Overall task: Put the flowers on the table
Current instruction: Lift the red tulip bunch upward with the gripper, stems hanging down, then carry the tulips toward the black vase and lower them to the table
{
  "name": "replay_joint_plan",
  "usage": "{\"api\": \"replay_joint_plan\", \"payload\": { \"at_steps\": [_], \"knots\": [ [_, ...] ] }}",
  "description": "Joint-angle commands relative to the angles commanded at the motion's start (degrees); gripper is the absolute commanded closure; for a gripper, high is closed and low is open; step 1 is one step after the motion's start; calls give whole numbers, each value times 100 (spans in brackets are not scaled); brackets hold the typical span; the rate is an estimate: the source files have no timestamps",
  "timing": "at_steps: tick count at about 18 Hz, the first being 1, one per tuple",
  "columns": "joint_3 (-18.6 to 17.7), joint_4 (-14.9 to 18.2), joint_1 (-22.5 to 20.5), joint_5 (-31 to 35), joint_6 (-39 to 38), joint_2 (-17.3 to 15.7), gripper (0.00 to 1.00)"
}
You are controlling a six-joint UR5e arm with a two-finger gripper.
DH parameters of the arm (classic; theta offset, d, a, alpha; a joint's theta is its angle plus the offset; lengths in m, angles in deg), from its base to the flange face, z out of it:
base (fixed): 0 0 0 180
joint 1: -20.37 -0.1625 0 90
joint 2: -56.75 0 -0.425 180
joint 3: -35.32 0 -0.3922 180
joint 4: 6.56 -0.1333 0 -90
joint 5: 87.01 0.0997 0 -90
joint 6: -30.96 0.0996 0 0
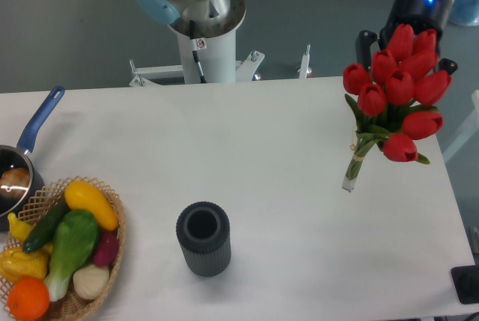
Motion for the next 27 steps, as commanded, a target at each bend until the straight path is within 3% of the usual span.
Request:
{"api": "replay_joint_plan", "payload": {
  "at_steps": [7, 11, 16, 21, 25, 27],
  "knots": [
    [-26, 0, 369, 1970, 9, -115, 62],
    [-61, 9, 843, 3419, 17, -45, 62],
    [-70, 9, 1564, 4880, 17, 464, 62],
    [-79, 44, 1837, 5197, 26, 992, 62],
    [-70, 35, 2232, 6101, 193, 1335, 62],
    [-35, 44, 2277, 6200, 193, 1432, 62]
  ]
}}
